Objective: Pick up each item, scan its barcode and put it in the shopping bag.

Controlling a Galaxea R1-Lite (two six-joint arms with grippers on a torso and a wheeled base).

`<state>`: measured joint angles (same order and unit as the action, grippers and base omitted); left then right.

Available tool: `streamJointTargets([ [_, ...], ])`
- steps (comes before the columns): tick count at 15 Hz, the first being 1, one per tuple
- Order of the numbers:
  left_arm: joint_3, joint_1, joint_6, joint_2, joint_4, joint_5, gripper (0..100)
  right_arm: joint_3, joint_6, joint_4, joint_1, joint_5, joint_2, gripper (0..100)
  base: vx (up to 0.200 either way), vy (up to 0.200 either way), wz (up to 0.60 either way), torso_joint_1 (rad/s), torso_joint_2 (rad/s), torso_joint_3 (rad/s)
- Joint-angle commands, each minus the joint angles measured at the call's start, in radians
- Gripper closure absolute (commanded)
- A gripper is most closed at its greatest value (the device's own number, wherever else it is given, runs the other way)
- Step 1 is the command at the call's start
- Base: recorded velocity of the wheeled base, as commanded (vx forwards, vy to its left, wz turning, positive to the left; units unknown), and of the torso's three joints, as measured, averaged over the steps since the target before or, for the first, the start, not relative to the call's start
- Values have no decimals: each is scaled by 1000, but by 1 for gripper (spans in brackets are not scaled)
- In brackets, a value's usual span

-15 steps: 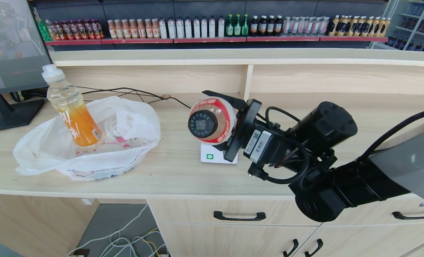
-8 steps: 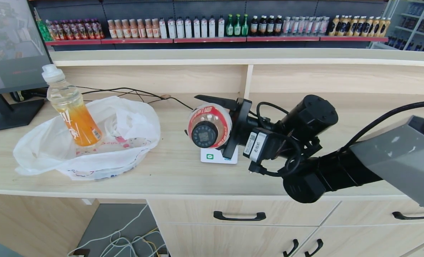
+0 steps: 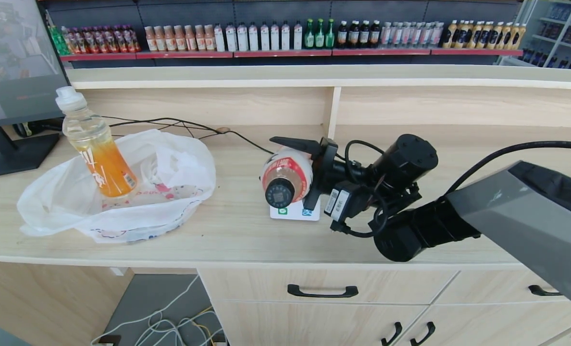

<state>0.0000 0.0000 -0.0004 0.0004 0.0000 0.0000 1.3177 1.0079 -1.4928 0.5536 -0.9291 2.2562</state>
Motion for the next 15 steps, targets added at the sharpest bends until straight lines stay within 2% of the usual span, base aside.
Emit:
streamJointTargets([
  [1,0,0,-1,0,0,0,0,2,15,0,-8,-10,6,100,0,0,0,0,0,0],
  [15,0,0,-1,0,0,0,0,5,71,0,-47,-27,43,100,0,0,0,0,0,0],
])
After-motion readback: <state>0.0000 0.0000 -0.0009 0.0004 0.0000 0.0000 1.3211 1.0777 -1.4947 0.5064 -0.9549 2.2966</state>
